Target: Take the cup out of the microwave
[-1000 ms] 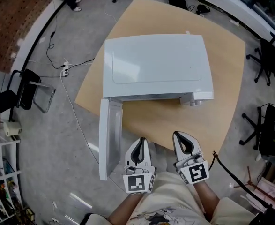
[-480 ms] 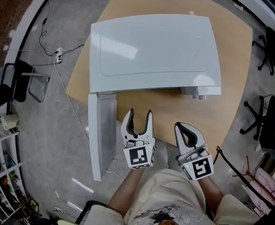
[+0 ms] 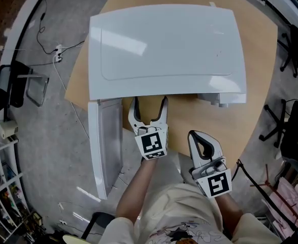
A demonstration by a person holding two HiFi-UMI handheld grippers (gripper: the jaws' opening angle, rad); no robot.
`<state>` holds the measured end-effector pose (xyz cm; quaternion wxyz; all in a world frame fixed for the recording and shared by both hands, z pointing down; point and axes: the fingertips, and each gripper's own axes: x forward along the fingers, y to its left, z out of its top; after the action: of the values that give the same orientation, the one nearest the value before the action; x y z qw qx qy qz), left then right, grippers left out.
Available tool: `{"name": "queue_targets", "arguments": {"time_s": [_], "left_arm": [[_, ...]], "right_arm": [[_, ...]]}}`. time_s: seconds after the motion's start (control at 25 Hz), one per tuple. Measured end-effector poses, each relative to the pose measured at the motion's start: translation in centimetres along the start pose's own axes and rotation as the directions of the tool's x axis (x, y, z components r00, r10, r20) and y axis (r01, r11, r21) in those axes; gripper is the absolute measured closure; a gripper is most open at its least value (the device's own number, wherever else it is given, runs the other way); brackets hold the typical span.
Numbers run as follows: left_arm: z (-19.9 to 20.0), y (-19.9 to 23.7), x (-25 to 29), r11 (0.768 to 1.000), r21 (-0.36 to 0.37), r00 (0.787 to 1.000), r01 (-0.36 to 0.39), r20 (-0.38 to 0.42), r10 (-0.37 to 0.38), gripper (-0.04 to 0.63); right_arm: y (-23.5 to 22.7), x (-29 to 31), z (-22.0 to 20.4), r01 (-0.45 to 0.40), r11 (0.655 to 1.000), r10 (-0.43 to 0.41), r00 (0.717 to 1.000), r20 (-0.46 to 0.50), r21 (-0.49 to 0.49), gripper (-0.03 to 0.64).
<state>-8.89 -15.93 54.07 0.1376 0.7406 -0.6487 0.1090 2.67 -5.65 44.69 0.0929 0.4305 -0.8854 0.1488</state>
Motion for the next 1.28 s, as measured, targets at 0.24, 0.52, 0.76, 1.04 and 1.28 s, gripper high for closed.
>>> {"name": "queue_targets", "arguments": {"time_s": [0.24,0.52,0.76,1.04,1.28], "left_arm": [[0.5,0.9,4.3,1.000,0.012,0.999,0.005,0.044,-0.005,0.144],[1.1,1.9,8.5,0.997,0.071,0.999,0.008,0.045,-0.011,0.132],[1.0,2.1,10.9,0.994,0.110,1.000,-0.006,0.027,0.003,0.133],[1.9,1.9,11.5,0.990,0.138,0.999,-0.007,0.044,0.000,0.171],[1.3,1.5,11.1,0.990,0.140,0.999,0.022,0.034,-0.027,0.181]], "right_arm": [[0.3,0.5,0.2,0.024,0.999,-0.024,1.000,0.017,0.045,0.612],[0.3,0.5,-1.1,0.033,0.997,-0.033,0.999,-0.010,0.067,0.612],[0.4,0.6,-1.2,0.037,0.996,-0.036,0.999,-0.016,0.076,0.612],[0.7,0.4,-1.4,0.040,0.996,-0.038,0.999,-0.022,0.076,0.612],[0.7,0.3,-1.3,0.039,0.997,-0.038,0.999,-0.019,0.069,0.612]]}}
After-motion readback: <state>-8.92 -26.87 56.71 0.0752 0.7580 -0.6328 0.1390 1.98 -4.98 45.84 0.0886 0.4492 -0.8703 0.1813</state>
